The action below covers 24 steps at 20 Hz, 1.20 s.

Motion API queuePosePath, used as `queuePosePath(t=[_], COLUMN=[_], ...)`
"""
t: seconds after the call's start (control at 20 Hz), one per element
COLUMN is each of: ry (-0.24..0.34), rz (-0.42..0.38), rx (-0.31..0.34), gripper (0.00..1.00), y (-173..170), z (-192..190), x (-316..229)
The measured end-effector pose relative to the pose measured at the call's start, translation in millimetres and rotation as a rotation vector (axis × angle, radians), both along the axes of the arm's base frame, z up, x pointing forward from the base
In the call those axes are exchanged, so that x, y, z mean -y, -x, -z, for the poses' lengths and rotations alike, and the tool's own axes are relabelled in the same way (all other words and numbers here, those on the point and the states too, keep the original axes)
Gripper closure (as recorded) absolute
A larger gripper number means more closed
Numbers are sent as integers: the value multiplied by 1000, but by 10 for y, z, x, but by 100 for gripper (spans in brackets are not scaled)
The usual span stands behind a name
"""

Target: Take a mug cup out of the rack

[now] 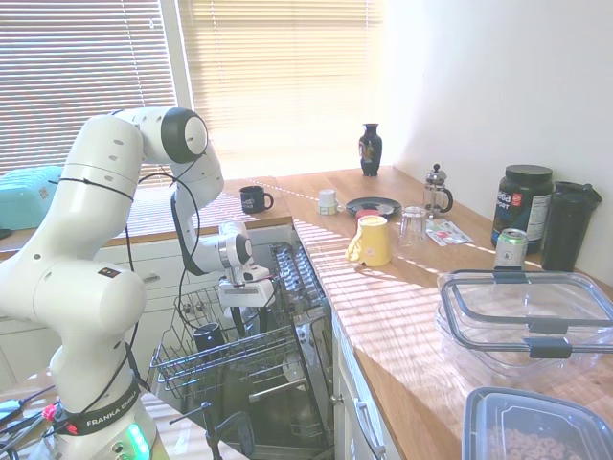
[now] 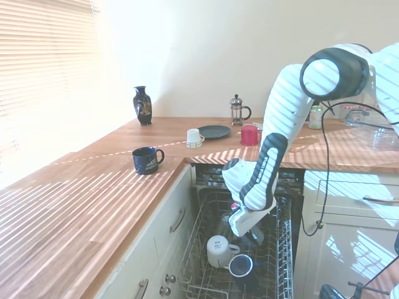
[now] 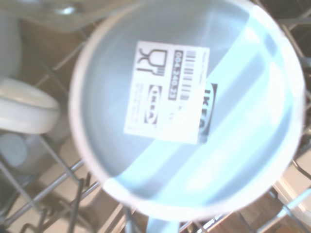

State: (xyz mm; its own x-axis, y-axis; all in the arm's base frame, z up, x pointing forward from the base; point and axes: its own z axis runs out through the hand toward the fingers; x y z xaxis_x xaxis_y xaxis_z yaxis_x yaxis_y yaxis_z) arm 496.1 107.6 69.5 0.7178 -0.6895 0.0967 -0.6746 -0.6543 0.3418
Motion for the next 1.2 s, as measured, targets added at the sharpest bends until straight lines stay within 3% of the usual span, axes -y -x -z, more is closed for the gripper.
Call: queuePosePath(t=[0.2,0.35,0.4,1.2], ry=[-16,3,10,64], rz=[-21,-24,-28,-67], rx=[10,15,15,-37], gripper=[0,0,100,100], y=[-22,-69,-75,-126], z=[131,200,220,243], x=[39,92,92,-99])
